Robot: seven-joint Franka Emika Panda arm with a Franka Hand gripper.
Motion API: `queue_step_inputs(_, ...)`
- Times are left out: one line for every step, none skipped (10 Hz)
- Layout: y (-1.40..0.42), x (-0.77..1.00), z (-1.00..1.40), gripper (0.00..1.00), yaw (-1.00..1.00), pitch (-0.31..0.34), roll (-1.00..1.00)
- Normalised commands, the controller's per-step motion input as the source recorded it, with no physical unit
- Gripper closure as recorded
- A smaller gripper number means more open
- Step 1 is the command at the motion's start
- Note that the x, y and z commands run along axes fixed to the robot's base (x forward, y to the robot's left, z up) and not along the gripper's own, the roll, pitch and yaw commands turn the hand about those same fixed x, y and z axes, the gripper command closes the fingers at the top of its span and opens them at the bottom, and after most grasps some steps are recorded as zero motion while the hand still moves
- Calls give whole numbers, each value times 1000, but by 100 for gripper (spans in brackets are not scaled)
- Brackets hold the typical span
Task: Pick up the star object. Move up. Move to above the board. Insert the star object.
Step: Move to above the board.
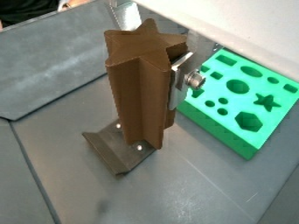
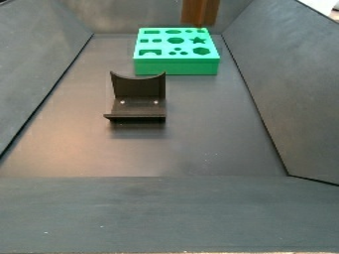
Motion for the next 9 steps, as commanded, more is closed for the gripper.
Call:
queue_step_inputs(36, 6, 583, 100, -37, 86, -27)
queue_step_inputs(30, 6, 356, 100, -37, 84, -16)
queue_step_inputs(27, 7, 190, 100, -36, 86, -10)
queue_step_inputs(-1000, -19, 105, 100, -443, 582, 94)
queue_step_inputs(-1000, -17, 101, 100, -427, 568, 97)
queue_step_inputs(-1000, -9, 111, 100, -230, 438, 102)
queue_step_inputs(-1000, -1, 107, 100, -112, 319, 53)
queue_step_inputs(-1000, 5, 106, 100, -34, 222, 33)
queue_step_inputs(-1000, 10, 112, 100, -8, 152, 3)
